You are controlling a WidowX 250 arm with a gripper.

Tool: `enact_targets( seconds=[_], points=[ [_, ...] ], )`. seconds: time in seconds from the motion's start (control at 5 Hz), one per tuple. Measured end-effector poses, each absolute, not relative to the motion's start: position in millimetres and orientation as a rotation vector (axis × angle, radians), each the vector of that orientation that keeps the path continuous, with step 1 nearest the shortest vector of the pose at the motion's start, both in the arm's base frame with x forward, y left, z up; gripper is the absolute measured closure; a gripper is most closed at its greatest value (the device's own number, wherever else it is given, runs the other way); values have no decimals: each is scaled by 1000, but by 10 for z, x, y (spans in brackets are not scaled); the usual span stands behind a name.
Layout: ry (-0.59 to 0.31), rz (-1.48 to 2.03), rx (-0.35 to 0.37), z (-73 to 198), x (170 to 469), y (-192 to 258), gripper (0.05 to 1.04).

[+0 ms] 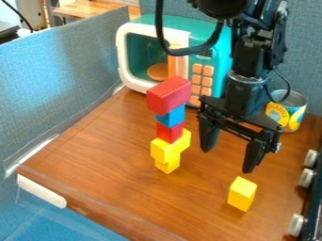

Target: Put the yellow block on top of the red rectangular block

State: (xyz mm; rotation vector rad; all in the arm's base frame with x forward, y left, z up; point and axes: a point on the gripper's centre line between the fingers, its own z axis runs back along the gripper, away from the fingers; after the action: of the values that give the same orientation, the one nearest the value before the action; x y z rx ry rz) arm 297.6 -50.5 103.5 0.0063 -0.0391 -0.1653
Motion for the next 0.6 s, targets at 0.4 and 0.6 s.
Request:
enact_targets(
  seconds=[0.4,0.6],
  points=[
    [-13,-60,39,776,3033,-610,83],
    [-31,24,16,730,3094,-703,83]
  ],
)
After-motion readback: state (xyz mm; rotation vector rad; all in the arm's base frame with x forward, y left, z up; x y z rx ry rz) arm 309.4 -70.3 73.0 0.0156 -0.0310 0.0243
